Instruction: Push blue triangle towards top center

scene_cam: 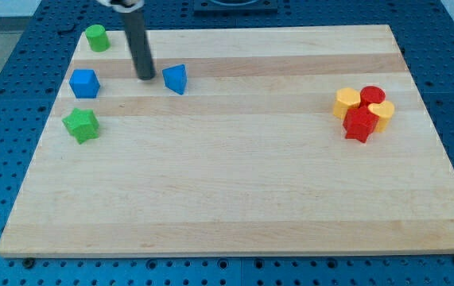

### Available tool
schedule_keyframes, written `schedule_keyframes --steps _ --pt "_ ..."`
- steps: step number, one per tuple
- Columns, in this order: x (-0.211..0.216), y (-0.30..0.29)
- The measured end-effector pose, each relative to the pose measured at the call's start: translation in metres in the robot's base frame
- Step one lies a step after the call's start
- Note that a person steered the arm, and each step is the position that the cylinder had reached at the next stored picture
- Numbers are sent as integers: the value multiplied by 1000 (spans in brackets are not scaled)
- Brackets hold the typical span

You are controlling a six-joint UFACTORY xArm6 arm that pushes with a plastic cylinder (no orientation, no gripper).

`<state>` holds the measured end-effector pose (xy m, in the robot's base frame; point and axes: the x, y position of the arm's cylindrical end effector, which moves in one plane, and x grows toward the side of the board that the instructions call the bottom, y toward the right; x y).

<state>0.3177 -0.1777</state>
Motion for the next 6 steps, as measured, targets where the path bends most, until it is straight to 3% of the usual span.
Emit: schedule_keyframes --steps 1,2,3,5,6 --pt "16 -14" --pt "36 13" --pt "27 54" --pt "-41 132" --pt "-40 132"
